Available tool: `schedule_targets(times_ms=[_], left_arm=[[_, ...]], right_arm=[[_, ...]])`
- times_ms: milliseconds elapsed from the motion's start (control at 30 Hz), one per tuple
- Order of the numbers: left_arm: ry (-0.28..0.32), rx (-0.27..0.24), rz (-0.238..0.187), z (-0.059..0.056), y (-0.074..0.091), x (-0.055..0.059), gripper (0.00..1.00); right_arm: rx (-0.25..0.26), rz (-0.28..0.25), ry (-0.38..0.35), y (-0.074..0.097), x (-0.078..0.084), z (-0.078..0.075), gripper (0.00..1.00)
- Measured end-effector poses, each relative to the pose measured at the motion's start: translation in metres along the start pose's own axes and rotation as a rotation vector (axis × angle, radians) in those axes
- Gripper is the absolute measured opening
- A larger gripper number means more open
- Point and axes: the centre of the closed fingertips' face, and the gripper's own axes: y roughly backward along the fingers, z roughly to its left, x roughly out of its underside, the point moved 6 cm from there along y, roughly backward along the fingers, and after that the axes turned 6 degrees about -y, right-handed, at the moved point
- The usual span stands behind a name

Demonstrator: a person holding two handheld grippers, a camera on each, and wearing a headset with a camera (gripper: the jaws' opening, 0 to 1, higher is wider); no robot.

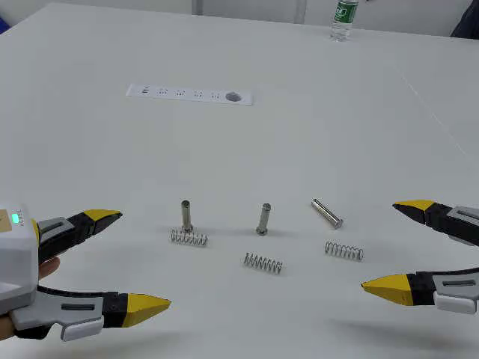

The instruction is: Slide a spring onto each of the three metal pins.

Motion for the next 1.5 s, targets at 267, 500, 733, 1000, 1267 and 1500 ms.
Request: schedule_targets(times_ms=[267, 500, 733, 1000, 1267, 1500], left_arm=[[0.001, 0.001, -0.001, -0.001, 0.000, -0.001, 0.90], [0.005, 0.002, 0.000, -0.001, 0.000, 0.000, 0.90], [0.007, 0.004, 0.000, 0.000, -0.001, 0.001, 0.89], [0.006, 0.005, -0.004, -0.001, -0.002, 0.000, 0.89], [0.008, 0.002, -0.007, -0.002, -0.002, -0.001, 0.89], [0.007, 0.003, -0.012, -0.003, -0.001, -0.003, 0.89]], right_arm=[[-0.001, 0.002, 0.001, -0.001, 0.000, 0.002, 0.88], [0.000, 0.007, -0.006, -0.001, 0.001, 0.002, 0.88], [0.004, 0.008, -0.012, -0.001, 0.001, 0.001, 0.87], [0.014, 0.013, -0.021, -0.002, -0.002, -0.003, 0.85], [0.039, 0.023, -0.033, -0.012, -0.018, -0.018, 0.77], [0.074, 0.099, -0.064, -0.031, -0.027, -0.031, 0.63]])
